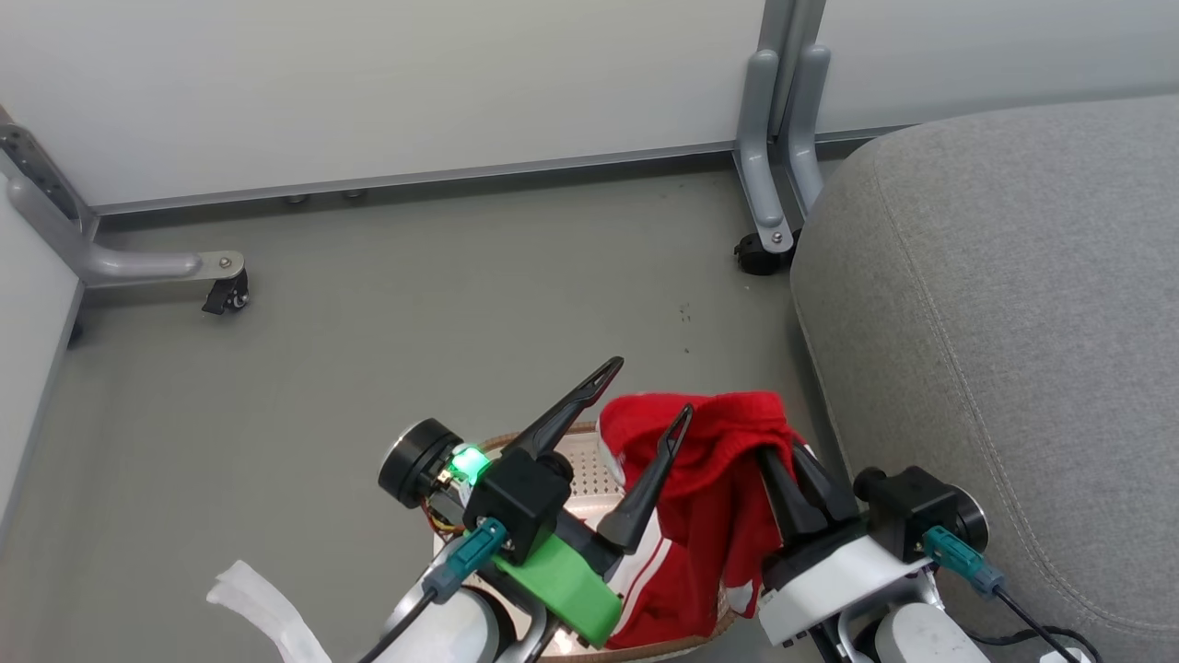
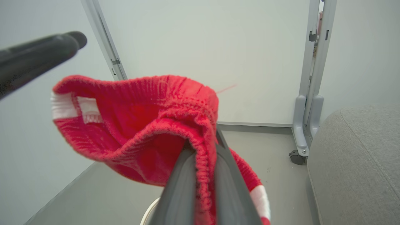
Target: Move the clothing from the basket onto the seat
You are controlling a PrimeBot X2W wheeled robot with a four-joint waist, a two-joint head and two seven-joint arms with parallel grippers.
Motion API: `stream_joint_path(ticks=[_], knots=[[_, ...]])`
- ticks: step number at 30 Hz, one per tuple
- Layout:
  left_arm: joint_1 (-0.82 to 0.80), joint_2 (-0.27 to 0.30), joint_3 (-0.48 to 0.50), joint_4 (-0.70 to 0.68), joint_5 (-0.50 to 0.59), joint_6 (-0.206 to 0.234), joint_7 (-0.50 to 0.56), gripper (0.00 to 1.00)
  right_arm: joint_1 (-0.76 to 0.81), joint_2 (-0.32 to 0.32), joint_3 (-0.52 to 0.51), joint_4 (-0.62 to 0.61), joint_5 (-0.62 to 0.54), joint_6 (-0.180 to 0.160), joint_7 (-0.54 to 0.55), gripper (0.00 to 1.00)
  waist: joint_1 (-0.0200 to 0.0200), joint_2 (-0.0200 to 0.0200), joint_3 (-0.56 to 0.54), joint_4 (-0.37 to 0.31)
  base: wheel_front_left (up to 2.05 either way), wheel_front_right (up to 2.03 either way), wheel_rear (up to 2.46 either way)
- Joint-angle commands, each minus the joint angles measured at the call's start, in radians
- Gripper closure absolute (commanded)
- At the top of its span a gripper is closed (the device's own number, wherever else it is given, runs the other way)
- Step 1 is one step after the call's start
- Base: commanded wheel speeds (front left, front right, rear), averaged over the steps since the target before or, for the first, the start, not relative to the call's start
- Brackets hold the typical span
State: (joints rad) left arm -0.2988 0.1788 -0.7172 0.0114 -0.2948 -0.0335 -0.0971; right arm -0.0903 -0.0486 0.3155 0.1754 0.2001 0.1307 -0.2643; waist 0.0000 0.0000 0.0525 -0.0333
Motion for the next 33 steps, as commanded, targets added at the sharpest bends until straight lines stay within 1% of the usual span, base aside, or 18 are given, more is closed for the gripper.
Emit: stream_joint_path(ticks=[1,25,29,33], knots=[[0.01,0.009,0.0,0.002,-0.001,0.008,0.003,0.0,-0.001,-0.003,-0.001,-0.001,-0.004,0.0,0.0,1.0,0.0,0.0,0.0,-0.002,0.0,0.0,0.0],[0.004,0.017,-0.015,0.008,-0.012,0.023,0.002,0.0,-0.001,-0.003,0.004,-0.005,-0.006,0.0,0.0,1.0,0.0,0.0,-0.005,-0.025,0.0,0.0,0.0],[0.014,0.019,-0.012,0.013,-0.016,0.031,-0.002,0.0,-0.002,-0.003,-0.001,-0.012,-0.008,0.0,0.0,1.0,0.0,0.0,0.005,-0.048,0.0,0.0,0.0],[0.011,0.033,-0.002,0.016,-0.004,0.048,-0.006,0.0,-0.012,-0.003,-0.021,-0.025,-0.017,0.0,0.0,1.0,0.0,0.0,0.029,-0.096,0.0,0.0,0.0]])
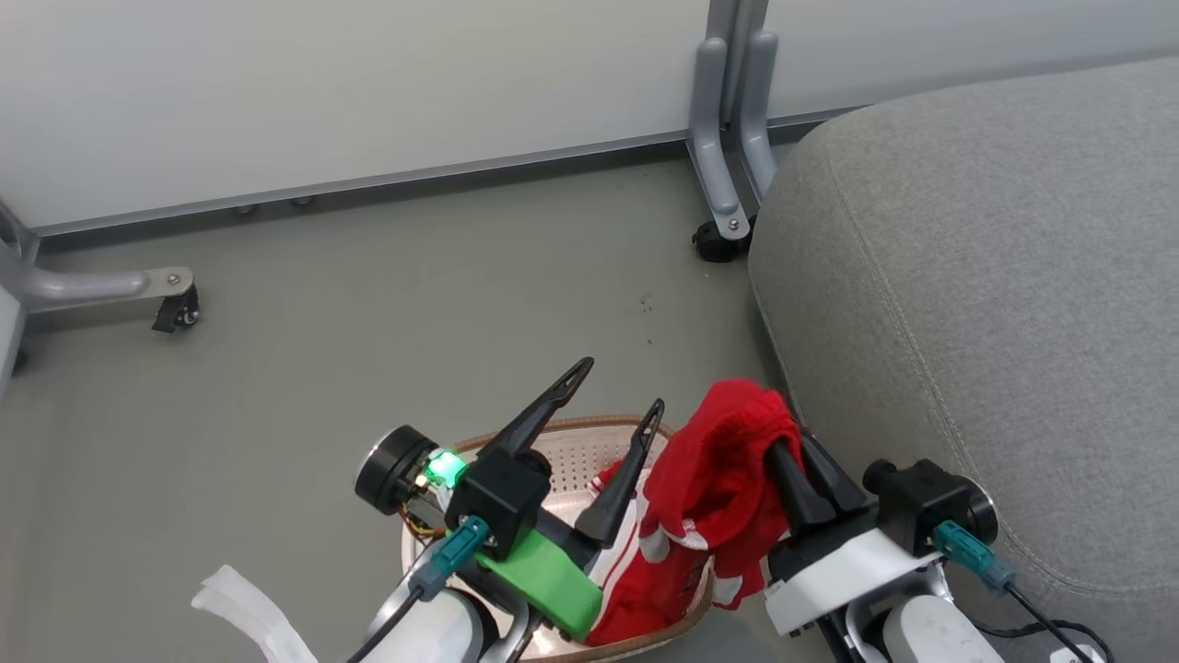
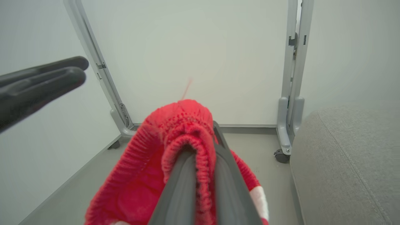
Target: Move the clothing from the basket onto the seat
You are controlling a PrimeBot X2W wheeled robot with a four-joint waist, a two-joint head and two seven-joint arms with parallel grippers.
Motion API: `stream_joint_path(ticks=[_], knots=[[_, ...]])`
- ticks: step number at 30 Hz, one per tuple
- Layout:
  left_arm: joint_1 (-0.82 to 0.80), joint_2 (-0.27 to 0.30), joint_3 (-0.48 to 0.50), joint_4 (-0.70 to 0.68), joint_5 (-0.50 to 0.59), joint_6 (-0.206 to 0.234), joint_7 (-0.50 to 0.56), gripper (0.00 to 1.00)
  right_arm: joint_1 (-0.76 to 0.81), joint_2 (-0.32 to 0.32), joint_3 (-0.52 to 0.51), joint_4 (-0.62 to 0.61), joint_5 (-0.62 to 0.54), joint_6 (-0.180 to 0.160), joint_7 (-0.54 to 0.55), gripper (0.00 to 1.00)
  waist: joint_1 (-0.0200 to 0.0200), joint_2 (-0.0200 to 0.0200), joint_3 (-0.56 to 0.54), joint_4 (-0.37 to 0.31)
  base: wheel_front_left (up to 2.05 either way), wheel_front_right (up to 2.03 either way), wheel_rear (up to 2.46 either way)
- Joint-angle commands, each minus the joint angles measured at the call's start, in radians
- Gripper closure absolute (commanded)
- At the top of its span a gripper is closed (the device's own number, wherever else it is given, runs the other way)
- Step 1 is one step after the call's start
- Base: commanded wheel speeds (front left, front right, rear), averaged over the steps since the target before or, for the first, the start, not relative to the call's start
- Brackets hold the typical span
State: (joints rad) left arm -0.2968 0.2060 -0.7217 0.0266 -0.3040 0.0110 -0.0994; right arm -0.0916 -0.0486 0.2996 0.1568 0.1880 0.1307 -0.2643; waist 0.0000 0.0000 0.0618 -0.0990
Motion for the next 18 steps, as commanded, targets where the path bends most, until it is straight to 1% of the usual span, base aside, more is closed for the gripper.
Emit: stream_joint_path(ticks=[1,5,10,15,18], knots=[[0.008,0.009,0.009,0.0,0.004,0.009,-0.007,0.0,-0.012,-0.004,-0.012,-0.01,-0.009,0.0,0.0,1.0,0.0,0.0,0.028,-0.048,0.0,0.0,0.0],[0.004,0.02,0.031,-0.003,-0.002,0.025,-0.016,0.0,-0.009,-0.006,-0.046,-0.026,-0.021,0.0,0.0,1.0,0.0,0.0,0.055,-0.117,0.0,0.0,0.0],[-0.013,0.03,0.055,-0.003,-0.009,0.036,-0.033,0.0,0.006,-0.008,-0.102,-0.054,-0.029,0.0,0.0,1.0,0.0,0.0,0.091,-0.204,0.0,0.0,0.0],[-0.023,0.055,0.082,-0.006,-0.008,0.053,-0.047,0.0,0.02,-0.006,-0.158,-0.088,-0.027,0.0,0.0,1.0,0.0,0.0,0.129,-0.284,0.0,0.0,0.0],[-0.029,0.076,0.088,-0.007,0.008,0.053,-0.059,0.0,0.018,-0.004,-0.183,-0.108,-0.028,0.0,0.0,1.0,0.0,0.0,0.151,-0.322,0.0,0.0,0.0]])
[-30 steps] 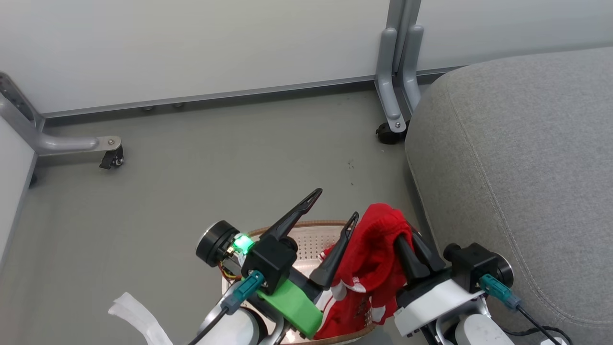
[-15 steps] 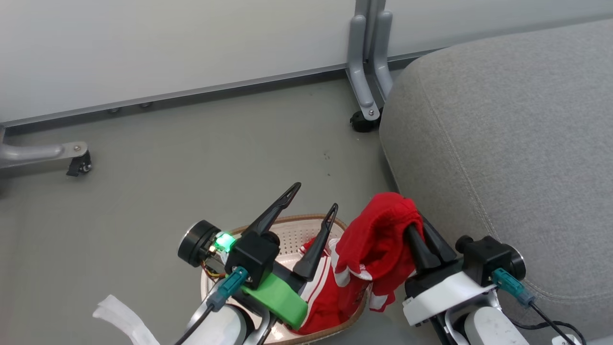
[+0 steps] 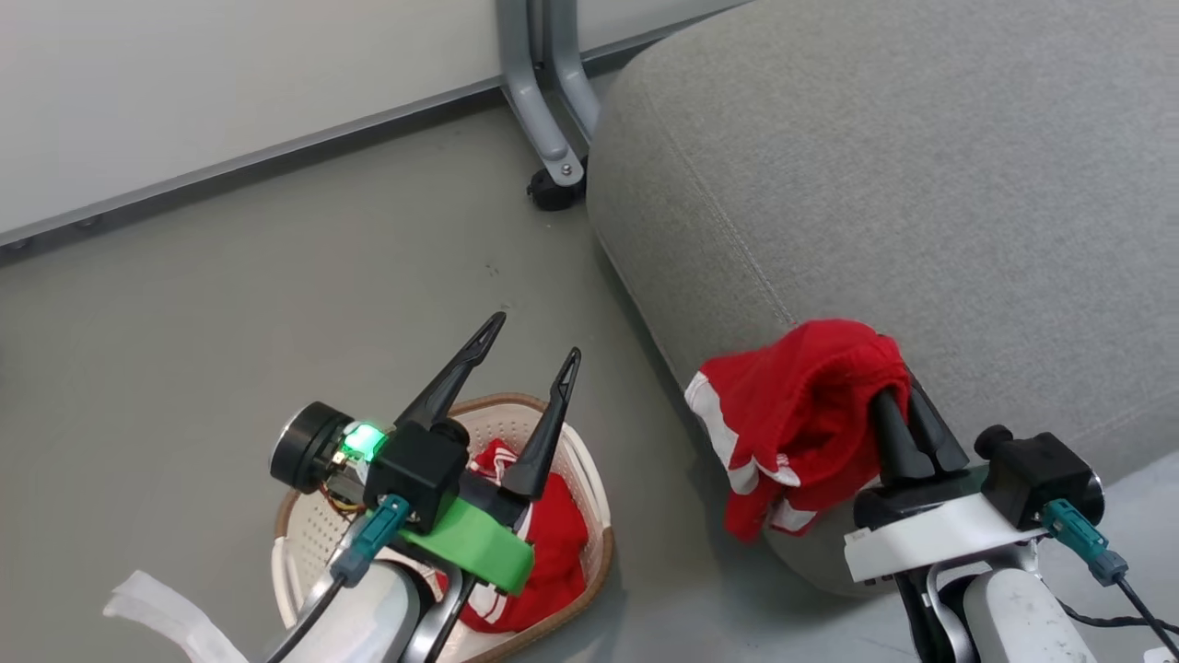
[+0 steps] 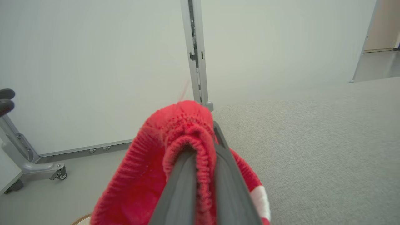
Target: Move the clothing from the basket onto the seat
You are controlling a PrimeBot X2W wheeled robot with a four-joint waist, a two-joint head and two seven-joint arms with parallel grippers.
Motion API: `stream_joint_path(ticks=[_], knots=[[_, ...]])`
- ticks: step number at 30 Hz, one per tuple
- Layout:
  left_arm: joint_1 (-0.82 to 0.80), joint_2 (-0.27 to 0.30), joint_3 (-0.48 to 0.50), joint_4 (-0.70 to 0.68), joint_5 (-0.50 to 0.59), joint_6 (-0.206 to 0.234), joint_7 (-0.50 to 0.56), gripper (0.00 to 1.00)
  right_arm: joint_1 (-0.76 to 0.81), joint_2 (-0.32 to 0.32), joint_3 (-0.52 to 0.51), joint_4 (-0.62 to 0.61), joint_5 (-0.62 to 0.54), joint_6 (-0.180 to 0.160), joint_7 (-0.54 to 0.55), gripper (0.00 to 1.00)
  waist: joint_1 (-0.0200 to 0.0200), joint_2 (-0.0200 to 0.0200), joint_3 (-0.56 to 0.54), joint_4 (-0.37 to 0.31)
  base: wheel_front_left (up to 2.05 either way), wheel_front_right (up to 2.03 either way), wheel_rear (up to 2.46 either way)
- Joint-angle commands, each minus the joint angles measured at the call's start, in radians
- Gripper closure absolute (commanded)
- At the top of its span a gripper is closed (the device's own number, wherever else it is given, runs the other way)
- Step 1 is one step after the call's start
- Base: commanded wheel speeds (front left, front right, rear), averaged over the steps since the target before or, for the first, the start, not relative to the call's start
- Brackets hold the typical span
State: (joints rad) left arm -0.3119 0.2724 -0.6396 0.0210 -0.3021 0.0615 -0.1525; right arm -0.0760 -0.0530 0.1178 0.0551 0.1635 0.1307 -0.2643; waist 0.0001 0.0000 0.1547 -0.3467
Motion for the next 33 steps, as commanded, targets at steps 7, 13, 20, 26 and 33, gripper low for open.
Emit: stream_joint_path(ticks=[7,13,20,26,33], knots=[[-0.018,0.03,0.009,0.008,0.003,-0.001,-0.008,0.0,-0.009,0.002,-0.036,-0.041,0.009,0.0,0.0,1.0,-0.0001,0.0,0.098,-0.114,0.0,0.0,0.0],[-0.044,0.037,-0.011,-0.006,0.018,-0.017,0.009,0.0,-0.087,0.002,-0.103,-0.083,0.089,0.0,0.0,1.0,-0.0001,0.0,0.156,-0.107,0.0,0.0,0.0],[-0.117,0.054,-0.04,-0.045,0.04,-0.059,0.055,0.0,-0.327,-0.02,-0.258,-0.156,0.111,0.0,0.0,1.0,-0.0001,0.0,0.303,-0.053,0.0,0.0,0.0],[-0.187,0.057,-0.055,-0.068,0.059,-0.084,0.075,0.0,-0.542,-0.154,-0.417,-0.123,0.123,0.0,0.0,1.0,-0.0001,0.0,0.422,0.015,0.0,0.0,0.0],[-0.239,0.065,-0.06,-0.086,0.078,-0.097,0.085,0.0,-0.72,-0.305,-0.525,0.033,0.164,0.0,0.0,1.0,-0.0001,0.0,0.526,0.065,0.0,0.0,0.0]])
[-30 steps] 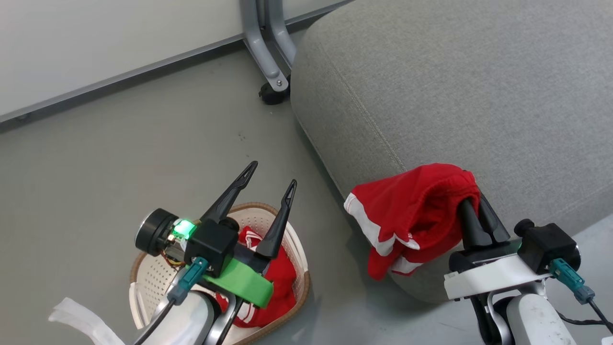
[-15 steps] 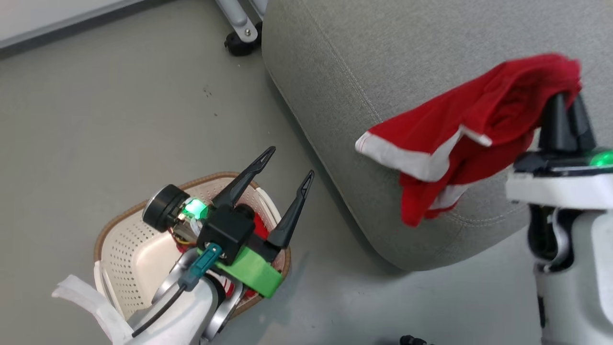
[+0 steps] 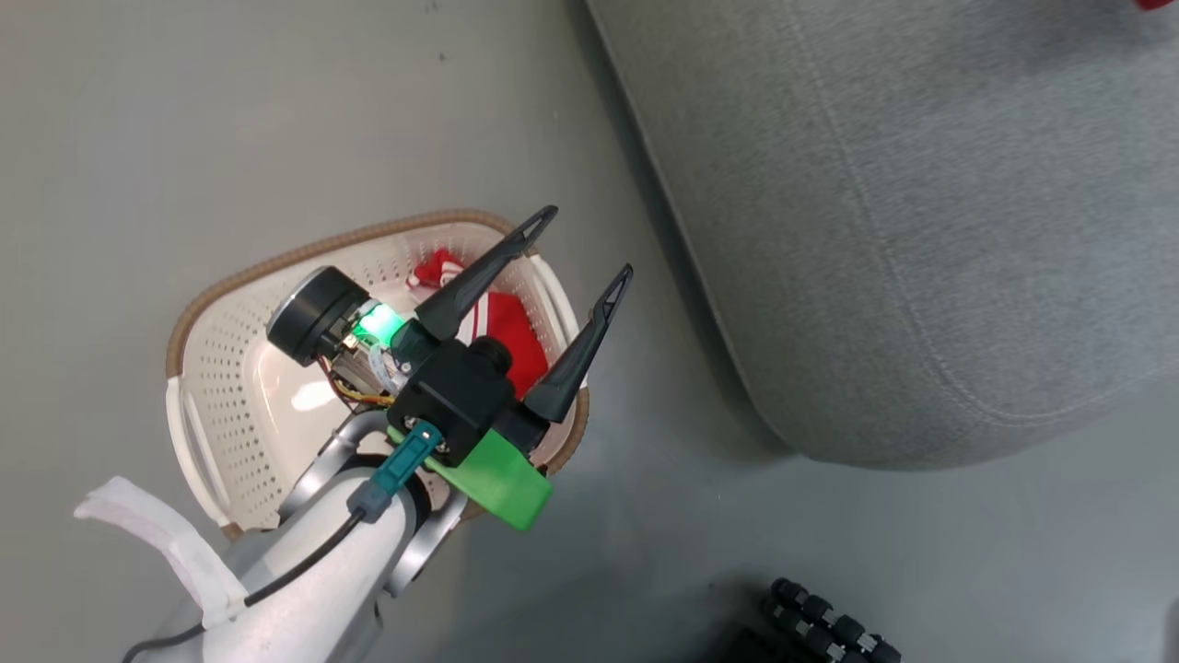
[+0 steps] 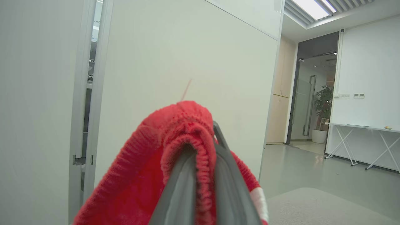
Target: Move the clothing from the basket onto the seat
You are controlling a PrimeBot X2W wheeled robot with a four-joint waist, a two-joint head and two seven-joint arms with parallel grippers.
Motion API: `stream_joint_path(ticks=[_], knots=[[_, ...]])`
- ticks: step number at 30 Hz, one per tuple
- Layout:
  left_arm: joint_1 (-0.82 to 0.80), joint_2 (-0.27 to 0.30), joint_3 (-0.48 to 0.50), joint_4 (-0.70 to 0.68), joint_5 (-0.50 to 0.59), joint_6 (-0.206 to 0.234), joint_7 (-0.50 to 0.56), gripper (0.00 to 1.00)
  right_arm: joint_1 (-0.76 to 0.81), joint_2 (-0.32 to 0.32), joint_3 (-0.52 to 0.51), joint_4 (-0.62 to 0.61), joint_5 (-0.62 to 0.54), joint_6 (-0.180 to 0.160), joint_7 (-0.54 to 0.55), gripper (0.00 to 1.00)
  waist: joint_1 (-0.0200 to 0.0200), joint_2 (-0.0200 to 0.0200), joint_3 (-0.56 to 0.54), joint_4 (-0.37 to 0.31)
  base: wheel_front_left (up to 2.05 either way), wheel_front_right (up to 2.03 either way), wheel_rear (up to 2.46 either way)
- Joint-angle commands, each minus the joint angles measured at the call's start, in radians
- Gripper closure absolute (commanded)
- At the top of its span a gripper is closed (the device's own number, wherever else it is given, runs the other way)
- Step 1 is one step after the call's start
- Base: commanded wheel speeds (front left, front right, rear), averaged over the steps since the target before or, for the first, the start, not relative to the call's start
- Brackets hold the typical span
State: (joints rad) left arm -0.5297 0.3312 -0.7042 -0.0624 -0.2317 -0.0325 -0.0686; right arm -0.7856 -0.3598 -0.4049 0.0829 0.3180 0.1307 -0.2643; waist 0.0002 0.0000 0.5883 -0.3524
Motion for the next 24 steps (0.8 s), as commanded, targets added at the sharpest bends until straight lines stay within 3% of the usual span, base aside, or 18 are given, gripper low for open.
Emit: stream_joint_path(ticks=[1,5,11,13,14,20,24], knots=[[-0.03,0.009,0.005,-0.003,0.01,-0.004,0.001,0.0,-0.025,-0.008,-0.014,0.045,0.016,0.0,0.0,1.0,-0.0002,0.0,0.106,0.077,0.0,0.0,0.0],[-0.052,0.01,0.001,0.002,0.018,-0.011,-0.004,0.0,-0.033,-0.029,-0.046,0.195,-0.001,0.0,0.0,1.0,-0.0002,0.0,0.141,0.095,0.0,0.0,0.0],[-0.064,0.005,-0.006,0.021,0.017,-0.01,-0.014,0.0,-0.005,0.045,-0.12,0.396,-0.028,0.0,0.0,1.0,-0.0002,0.0,0.148,0.108,0.0,0.0,0.0],[-0.06,0.004,-0.009,0.028,0.013,-0.008,-0.014,0.0,0.006,0.068,-0.155,0.432,-0.044,0.0,0.0,0.06,-0.0002,0.0,0.14,0.109,0.0,0.0,0.0],[-0.055,0.002,-0.011,0.032,0.01,-0.007,-0.017,0.0,0.011,0.082,-0.177,0.444,-0.054,0.0,0.0,0.0,-0.0002,0.0,0.133,0.109,0.0,0.0,0.0],[-0.016,-0.01,-0.015,0.072,-0.02,0.0,-0.037,0.0,0.08,0.159,-0.253,0.403,-0.121,0.0,0.0,0.0,-0.0002,0.0,0.057,0.104,0.0,0.0,0.0],[0.016,-0.029,-0.001,0.101,-0.039,0.029,-0.075,0.0,0.164,0.227,-0.244,0.335,-0.128,0.0,0.0,0.0,-0.0002,0.0,-0.012,0.104,0.0,0.0,0.0]])
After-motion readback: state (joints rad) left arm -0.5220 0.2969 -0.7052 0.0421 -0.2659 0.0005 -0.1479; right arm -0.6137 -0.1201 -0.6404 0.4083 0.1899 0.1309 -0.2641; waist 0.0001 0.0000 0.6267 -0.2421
